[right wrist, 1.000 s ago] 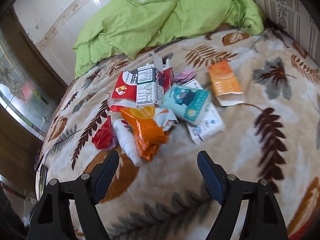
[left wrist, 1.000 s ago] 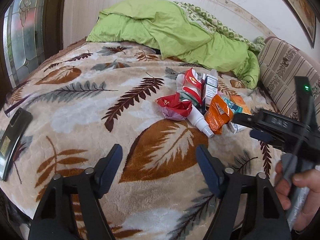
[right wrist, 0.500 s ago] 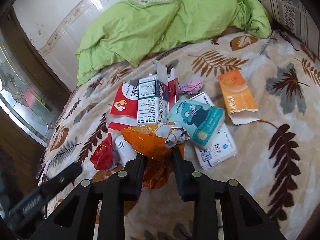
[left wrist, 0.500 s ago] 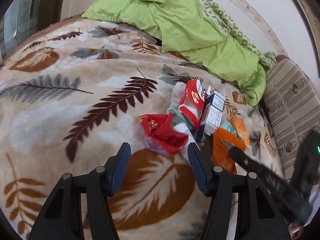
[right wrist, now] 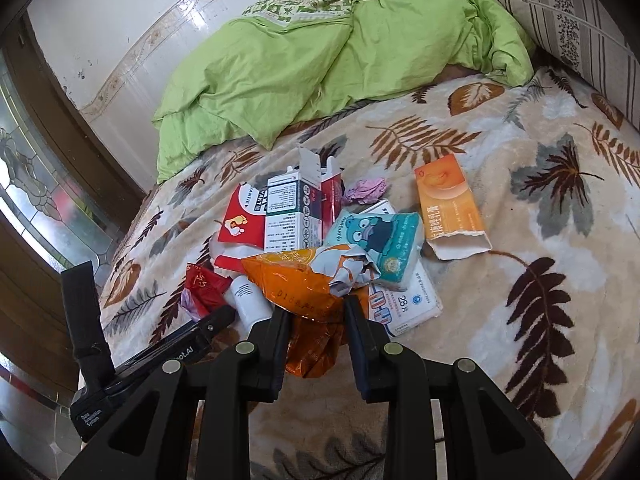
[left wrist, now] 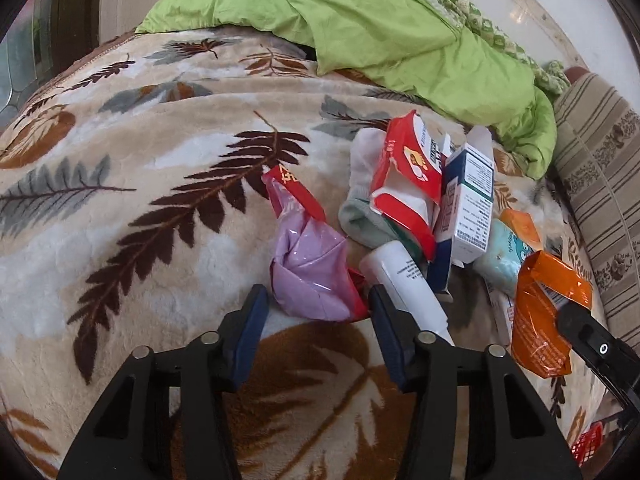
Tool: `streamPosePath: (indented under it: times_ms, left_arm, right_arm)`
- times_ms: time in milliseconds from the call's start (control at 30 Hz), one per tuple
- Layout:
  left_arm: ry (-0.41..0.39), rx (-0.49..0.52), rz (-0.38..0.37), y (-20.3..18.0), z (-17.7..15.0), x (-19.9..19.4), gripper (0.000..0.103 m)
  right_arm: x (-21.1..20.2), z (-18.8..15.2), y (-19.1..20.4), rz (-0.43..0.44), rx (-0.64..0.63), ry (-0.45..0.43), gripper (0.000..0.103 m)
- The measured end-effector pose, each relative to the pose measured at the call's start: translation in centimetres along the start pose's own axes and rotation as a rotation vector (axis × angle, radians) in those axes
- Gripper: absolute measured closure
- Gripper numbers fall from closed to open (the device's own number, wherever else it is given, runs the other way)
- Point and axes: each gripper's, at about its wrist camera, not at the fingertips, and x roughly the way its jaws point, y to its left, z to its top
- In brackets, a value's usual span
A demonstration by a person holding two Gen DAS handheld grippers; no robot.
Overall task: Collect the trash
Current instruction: 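Grasp the orange chip bag with the right tool while the left tool grasps the red-purple plastic bag, then carry both held bags off the bed over the red mesh basket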
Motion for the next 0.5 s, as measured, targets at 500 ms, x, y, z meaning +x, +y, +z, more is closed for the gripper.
streamPosePath:
  times_ms: [500]
  left_arm:
    - [-0.105,0.061,-0.024,-0.5,-0.7,-3.0,0.061]
  right_arm:
    - [-0.6,-0.3,0.7,-0.020,-0.060,-0.034,0.074]
